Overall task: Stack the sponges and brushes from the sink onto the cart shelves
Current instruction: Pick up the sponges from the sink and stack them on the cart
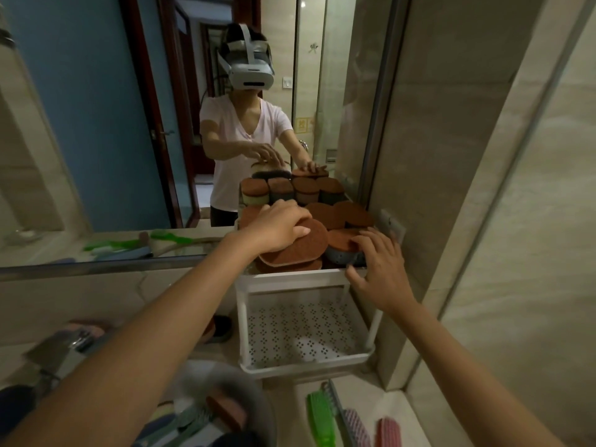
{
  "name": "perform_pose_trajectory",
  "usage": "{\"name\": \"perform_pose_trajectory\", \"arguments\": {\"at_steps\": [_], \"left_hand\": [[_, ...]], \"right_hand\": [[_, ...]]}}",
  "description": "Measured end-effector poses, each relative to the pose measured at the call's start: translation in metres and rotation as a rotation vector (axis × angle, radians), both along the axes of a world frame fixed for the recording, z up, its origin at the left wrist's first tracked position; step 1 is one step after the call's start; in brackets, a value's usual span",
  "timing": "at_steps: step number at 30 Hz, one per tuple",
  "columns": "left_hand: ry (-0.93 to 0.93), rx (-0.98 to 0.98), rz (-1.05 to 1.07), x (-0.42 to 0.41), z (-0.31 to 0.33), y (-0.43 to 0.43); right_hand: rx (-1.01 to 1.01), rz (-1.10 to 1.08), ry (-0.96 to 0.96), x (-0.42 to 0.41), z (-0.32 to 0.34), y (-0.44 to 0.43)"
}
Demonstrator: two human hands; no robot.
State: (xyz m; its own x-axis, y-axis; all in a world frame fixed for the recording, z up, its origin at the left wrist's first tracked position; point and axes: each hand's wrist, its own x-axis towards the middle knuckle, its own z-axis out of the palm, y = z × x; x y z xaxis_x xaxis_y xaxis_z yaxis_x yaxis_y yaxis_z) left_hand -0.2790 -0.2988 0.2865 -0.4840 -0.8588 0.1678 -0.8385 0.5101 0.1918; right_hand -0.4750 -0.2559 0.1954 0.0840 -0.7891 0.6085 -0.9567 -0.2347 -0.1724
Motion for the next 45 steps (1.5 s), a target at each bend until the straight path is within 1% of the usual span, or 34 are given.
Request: {"name": "perform_pose_trajectory", "arguments": {"at_steps": [2,3,7,8,12,14,17,20,25,26,28,30,31,33,35,38,40,42,45], "left_hand": [[-0.085,-0.117,-0.01,-0.001,-0.003,0.004],[-0.115,-0.144,-0.02,-0.001,-0.005,0.007],[-0.271,-0.115,-0.032,0.001,-0.015,0.011],[-0.277,-0.119,-0.038,0.002,-0.016,0.011],[-0.103,-0.143,-0.062,0.005,-0.012,0.01],[-0.052,-0.102,-0.064,0.007,-0.011,0.01],[-0.068,0.003,-0.07,0.008,-0.016,0.01],[-0.106,0.057,-0.064,0.005,-0.024,0.009],[-0.143,-0.011,-0.097,0.002,-0.03,0.011],[-0.121,-0.039,-0.097,0.003,-0.03,0.013],[-0.009,-0.126,-0.047,0.008,-0.03,0.018],[0.101,-0.224,0.102,0.016,-0.033,0.024],[0.118,-0.249,0.192,0.02,-0.036,0.028],[0.103,-0.21,0.333,0.025,-0.043,0.033],[0.118,-0.107,0.389,0.027,-0.053,0.034],[0.257,0.038,0.385,0.026,-0.062,0.03],[0.327,0.072,0.372,0.024,-0.063,0.028],[0.36,0.083,0.369,0.022,-0.063,0.028],[0.356,0.091,0.368,0.022,-0.065,0.025]], "right_hand": [[-0.001,-0.014,-0.021,0.002,-0.001,0.0],[-0.004,-0.024,-0.028,0.004,0.0,0.0],[-0.078,-0.069,-0.029,0.012,0.002,0.001],[-0.083,-0.08,-0.029,0.013,0.003,0.001],[-0.055,-0.107,-0.022,0.015,0.003,0.0],[-0.044,-0.115,-0.023,0.015,0.003,-0.001],[-0.058,-0.117,-0.044,0.018,0.003,-0.001],[-0.068,-0.113,-0.05,0.018,0.001,-0.002],[-0.075,-0.119,-0.018,0.017,-0.001,-0.002],[-0.076,-0.122,-0.007,0.017,-0.001,-0.002],[-0.074,-0.125,0.004,0.018,-0.002,-0.002],[-0.077,-0.125,0.009,0.02,-0.005,-0.002],[-0.077,-0.121,0.011,0.022,-0.007,-0.002],[-0.067,-0.11,0.011,0.025,-0.01,-0.003],[-0.057,-0.103,0.003,0.027,-0.012,-0.003],[-0.067,-0.099,-0.013,0.029,-0.013,-0.003],[-0.073,-0.093,-0.025,0.027,-0.013,-0.004],[-0.071,-0.09,-0.027,0.026,-0.013,-0.004],[-0.073,-0.095,-0.018,0.026,-0.01,-0.003]]}}
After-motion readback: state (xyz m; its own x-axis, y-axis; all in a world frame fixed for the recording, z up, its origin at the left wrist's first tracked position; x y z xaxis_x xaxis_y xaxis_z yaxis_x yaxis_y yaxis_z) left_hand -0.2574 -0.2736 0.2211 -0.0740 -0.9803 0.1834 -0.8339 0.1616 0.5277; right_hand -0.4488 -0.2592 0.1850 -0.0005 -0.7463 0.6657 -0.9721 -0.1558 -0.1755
